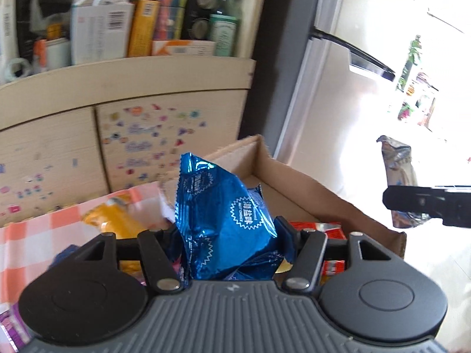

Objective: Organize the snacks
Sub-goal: 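Carry both packets over the cardboard box and open both tools, then withdraw both tools from the box back toward the snack pile, then close left tool on purple packet while right tool grasps another blue foil packet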

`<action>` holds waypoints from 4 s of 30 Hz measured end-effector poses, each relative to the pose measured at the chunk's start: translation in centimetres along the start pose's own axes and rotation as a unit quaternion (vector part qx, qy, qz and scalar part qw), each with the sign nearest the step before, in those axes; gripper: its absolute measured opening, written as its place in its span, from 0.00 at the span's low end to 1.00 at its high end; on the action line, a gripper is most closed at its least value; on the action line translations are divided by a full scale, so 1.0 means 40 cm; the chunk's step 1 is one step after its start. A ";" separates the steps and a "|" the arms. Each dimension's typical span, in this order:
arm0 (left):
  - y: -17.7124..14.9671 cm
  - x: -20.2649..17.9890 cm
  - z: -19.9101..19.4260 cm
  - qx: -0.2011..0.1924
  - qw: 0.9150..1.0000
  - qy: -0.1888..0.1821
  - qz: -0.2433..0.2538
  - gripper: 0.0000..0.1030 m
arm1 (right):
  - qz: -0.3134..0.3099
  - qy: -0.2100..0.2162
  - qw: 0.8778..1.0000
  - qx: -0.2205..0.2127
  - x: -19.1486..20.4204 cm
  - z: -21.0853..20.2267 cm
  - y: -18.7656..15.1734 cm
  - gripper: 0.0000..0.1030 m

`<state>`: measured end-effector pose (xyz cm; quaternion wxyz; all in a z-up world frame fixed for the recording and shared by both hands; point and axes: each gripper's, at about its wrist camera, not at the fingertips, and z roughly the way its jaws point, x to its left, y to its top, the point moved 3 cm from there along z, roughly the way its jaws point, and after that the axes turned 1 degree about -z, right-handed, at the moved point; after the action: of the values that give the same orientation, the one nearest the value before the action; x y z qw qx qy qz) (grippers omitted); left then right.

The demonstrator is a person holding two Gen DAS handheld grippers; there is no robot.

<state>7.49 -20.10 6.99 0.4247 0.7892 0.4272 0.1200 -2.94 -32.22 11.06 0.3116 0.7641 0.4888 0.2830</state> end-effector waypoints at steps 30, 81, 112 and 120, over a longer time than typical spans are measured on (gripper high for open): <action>-0.060 -0.097 0.015 0.039 0.997 -0.017 0.067 0.89 | 0.029 -0.036 0.999 0.002 -0.026 0.034 0.011 0.88; -0.171 0.481 -0.121 0.110 0.961 0.204 -0.152 0.90 | -0.080 0.154 0.981 0.090 0.348 0.176 -0.038 0.92; -0.242 0.560 -0.100 0.141 0.944 0.219 -0.203 0.93 | -0.072 0.170 0.965 0.188 0.586 0.448 -0.103 0.94; -0.246 0.549 -0.086 0.147 0.947 0.212 -0.194 0.95 | -0.079 0.172 0.964 0.184 0.571 0.463 -0.120 0.76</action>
<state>13.28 1.58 -2.31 0.2192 0.7011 0.6648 0.1356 16.25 -13.26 -1.58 0.0976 0.7070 0.6376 0.2900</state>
